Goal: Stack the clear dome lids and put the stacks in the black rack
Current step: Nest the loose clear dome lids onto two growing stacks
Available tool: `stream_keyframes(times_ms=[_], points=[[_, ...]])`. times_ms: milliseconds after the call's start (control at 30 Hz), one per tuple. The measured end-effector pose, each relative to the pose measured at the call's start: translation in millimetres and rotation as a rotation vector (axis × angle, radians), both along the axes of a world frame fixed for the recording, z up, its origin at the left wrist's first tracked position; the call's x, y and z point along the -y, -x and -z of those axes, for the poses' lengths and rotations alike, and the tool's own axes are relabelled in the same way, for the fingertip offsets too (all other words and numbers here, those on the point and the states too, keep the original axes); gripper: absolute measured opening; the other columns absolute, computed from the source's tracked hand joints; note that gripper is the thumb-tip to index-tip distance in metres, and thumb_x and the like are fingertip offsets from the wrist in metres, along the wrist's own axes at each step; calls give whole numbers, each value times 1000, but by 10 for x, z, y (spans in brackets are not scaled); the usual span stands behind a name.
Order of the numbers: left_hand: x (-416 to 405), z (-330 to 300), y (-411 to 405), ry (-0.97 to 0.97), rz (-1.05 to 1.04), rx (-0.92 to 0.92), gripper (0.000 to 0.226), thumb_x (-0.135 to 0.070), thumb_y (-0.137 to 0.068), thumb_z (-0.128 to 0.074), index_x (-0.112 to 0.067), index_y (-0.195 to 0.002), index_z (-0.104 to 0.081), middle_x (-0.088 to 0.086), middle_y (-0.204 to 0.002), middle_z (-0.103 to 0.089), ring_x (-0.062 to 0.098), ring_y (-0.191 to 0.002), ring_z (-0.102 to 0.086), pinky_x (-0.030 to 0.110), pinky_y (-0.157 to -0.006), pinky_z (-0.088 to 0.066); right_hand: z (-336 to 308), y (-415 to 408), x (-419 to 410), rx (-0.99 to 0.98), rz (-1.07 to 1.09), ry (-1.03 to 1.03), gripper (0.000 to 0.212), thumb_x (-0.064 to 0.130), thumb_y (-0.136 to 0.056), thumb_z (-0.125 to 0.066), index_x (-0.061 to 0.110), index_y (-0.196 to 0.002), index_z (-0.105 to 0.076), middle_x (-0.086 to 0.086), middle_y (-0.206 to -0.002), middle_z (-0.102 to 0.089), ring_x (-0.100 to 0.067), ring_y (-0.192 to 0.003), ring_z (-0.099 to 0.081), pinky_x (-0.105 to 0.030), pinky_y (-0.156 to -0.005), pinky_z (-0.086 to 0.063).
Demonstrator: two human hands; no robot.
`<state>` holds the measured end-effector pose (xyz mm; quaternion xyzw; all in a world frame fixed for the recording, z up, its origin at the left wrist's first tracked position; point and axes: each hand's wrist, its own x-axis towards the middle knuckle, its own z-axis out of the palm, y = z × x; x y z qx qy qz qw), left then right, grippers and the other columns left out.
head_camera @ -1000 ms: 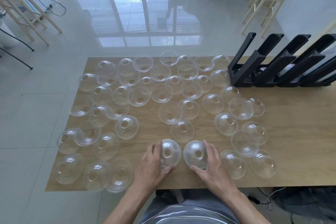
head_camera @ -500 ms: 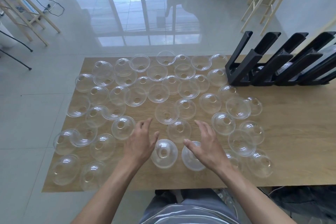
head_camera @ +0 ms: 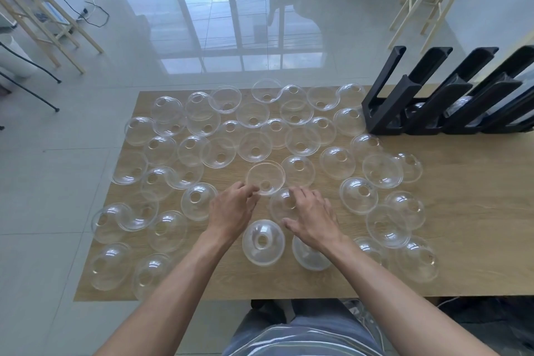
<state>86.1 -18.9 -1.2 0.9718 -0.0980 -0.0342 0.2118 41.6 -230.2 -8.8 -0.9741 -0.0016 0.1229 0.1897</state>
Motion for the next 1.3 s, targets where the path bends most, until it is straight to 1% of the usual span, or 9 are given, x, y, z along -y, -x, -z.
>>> stream_keyframes(times_ms=[167, 333, 567, 667, 800, 900, 1100, 1233, 1300], points=[[-50, -155, 191, 283, -162, -24, 18, -45, -100, -68, -32, -108, -78, -14, -90, -75, 6, -79, -69, 33, -69, -57, -149, 51, 128, 56, 57, -76, 82, 56, -84, -76, 24, -153, -45, 2, -147, -57, -23, -131, -52, -43, -103, -45], [-105, -384, 418, 802, -364, -315, 12, -44, -99, -70, -33, -100, -75, -4, -86, -78, 11, -63, -69, 21, -56, -54, -419, 179, 324, 115, 114, -186, 82, 53, -86, -79, 21, -155, -47, 1, -153, -54, -22, -139, -48, -40, -115, -40], [-148, -313, 807, 1131, -619, -710, 22, -26, -108, -58, -8, -111, -71, 11, -84, -75, 14, -55, -59, 21, -42, -35, -544, 603, 506, 106, 160, -267, 83, 57, -86, -78, 28, -156, -44, 9, -151, -50, -12, -139, -46, -33, -112, -41], [-140, -224, 1003, 1107, -646, -836, 24, -22, -110, -53, -3, -114, -68, 11, -79, -72, 14, -53, -57, 21, -40, -35, -441, 854, 511, 71, 160, -286, 83, 62, -86, -75, 35, -155, -40, 16, -146, -47, -6, -131, -49, -28, -105, -43], [-119, -126, 1142, 1054, -729, -892, 26, -20, -112, -50, -1, -112, -67, 11, -75, -70, 15, -50, -56, 22, -39, -34, -277, 1110, 446, 43, 167, -316, 82, 58, -86, -76, 35, -156, -39, 19, -145, -43, -6, -130, -50, -32, -108, -48], [-109, -66, 1190, 1006, -767, -880, 28, -22, -111, -51, 2, -105, -65, 15, -70, -69, 17, -47, -56, 23, -37, -34, -168, 1184, 393, 54, 161, -300, 79, 51, -87, -79, 31, -155, -44, 16, -146, -44, -7, -133, -48, -35, -112, -46], [-133, -37, 1258, 719, -668, -772, 20, -18, -106, -59, -1, -100, -68, 11, -71, -75, 20, -55, -67, 30, -43, -45, -21, 1202, 327, 23, 165, -305, 83, 50, -89, -78, 36, -159, -36, 8, -159, -37, -12, -144, -40, -22, -112, -31], [-171, -87, 1309, 354, -482, -526, 13, -34, -103, -59, -23, -108, -63, -1, -75, -74, 9, -66, -72, 36, -66, -59, 39, 1209, 346, -13, 164, -343, 94, 50, -88, -80, 40, -163, -25, 8, -162, -31, -9, -147, -35, -22, -115, -31], [-171, -145, 1271, 272, -377, -429, 47, -48, -96, -65, -27, -136, -50, -8, -109, -70, 9, -94, -69, 35, -83, -54, 56, 1197, 350, -23, 179, -338, 98, 51, -87, -80, 36, -165, -21, 10, -162, -30, -3, -143, -34, -9, -110, -26]])
